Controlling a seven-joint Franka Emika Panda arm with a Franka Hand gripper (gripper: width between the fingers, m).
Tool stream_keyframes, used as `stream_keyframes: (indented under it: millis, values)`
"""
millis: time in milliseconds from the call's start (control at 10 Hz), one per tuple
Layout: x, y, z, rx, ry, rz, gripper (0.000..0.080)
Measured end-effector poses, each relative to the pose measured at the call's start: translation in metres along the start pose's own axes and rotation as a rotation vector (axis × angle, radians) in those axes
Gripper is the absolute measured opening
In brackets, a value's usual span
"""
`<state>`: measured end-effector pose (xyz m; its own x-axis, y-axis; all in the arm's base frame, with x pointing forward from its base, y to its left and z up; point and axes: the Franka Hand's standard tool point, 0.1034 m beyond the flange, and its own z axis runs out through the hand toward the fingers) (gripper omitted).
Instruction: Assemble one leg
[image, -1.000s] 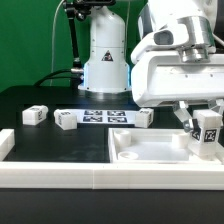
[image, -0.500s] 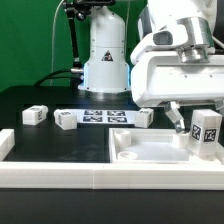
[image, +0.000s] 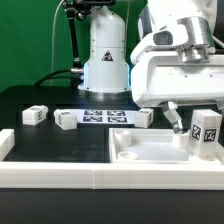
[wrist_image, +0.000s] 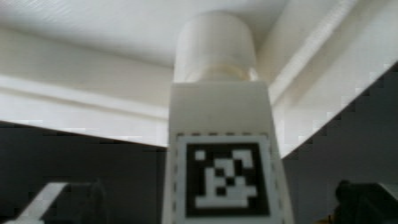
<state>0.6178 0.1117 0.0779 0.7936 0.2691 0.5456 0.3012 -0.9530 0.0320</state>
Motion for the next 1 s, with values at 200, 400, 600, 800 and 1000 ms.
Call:
stream_keyframes:
  millis: [200, 400, 600, 800, 1000]
  values:
    - [0.012, 0.0, -0.011, 0.01, -0.017, -0.005, 0.0649]
    - [0.022, 0.002, -0.014, 0.022, -0.044, -0.001, 0.0649]
    - [0.014, -0.003, -0.006, 0.066, -0.158, 0.006, 0.0649]
    - [0.018, 0.002, -0.004, 0.093, -0.24, 0.01, 0.0649]
    - [0.013, 0.001, -0.003, 0.137, -0.361, 0.021, 0.0649]
